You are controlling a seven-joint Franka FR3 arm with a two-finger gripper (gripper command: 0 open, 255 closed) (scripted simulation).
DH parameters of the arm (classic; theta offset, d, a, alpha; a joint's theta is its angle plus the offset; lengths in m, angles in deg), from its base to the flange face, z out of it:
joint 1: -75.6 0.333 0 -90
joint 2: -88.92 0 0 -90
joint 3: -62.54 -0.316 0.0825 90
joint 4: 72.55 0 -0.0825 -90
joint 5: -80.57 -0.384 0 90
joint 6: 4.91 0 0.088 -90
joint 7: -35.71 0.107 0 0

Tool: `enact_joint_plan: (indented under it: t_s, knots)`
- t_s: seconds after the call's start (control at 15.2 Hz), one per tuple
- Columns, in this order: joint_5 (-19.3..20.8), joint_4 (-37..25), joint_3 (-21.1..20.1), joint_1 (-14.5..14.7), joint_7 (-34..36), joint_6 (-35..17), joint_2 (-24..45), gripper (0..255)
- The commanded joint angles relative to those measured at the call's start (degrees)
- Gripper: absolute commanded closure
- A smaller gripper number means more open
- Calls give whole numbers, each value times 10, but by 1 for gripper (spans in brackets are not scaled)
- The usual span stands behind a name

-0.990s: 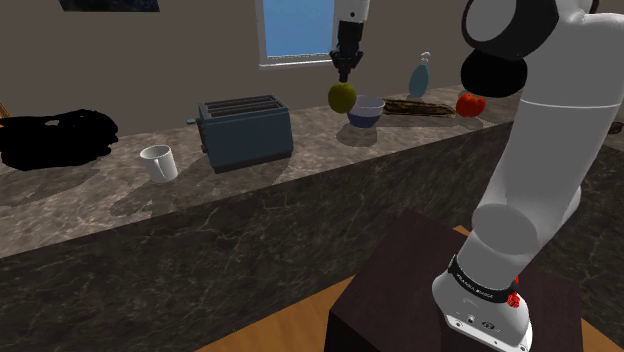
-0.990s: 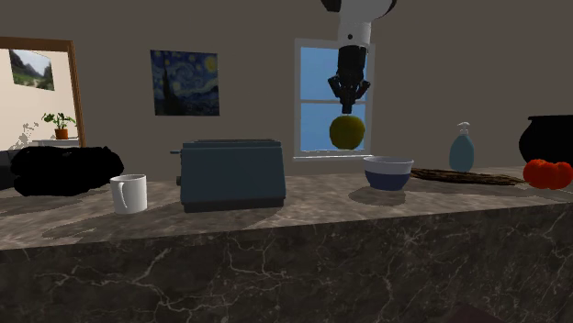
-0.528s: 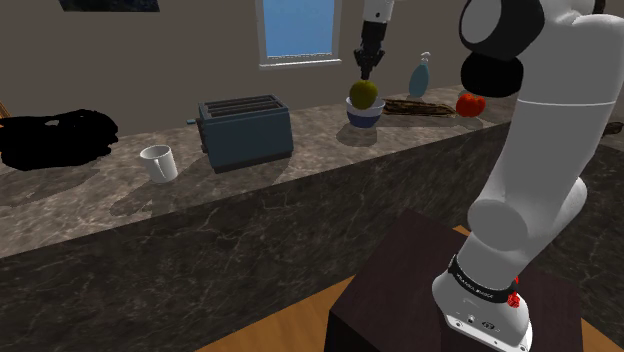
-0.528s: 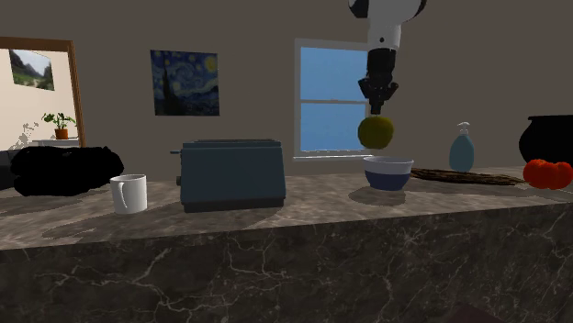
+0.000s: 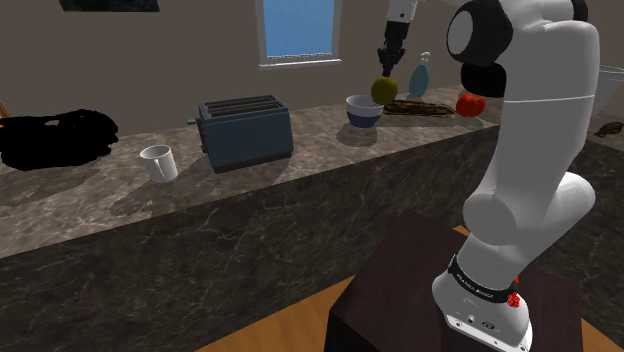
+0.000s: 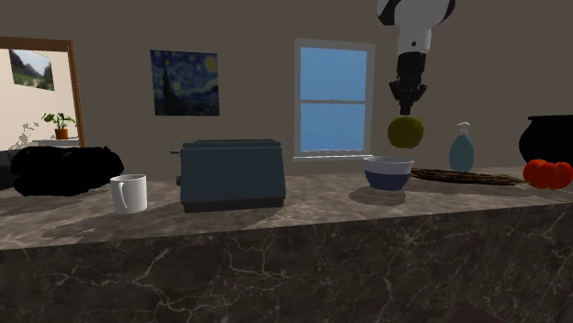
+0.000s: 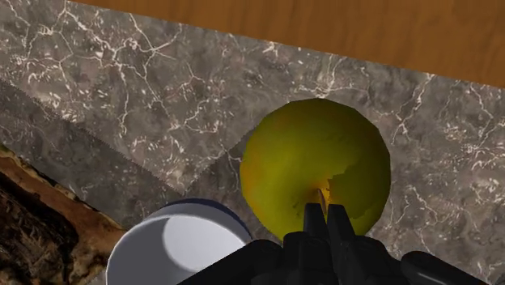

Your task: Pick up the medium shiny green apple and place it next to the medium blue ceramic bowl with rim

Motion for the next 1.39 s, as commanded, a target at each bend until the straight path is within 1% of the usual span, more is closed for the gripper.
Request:
enact_joint_plan:
  t_s: [0.0, 0.26, 0.33, 0.73, 1.32]
  knots:
    - [-7, -33, 7, -21, -24, 14, 21, 255]
    - [-26, -133, 15, -73, -68, 54, 86, 255]
    - [-35, -187, 17, -96, -83, 76, 119, 255]
    - [-27, -88, 18, -81, -88, 8, 88, 255]
    - [-23, 14, 19, -69, -94, -73, 69, 255]
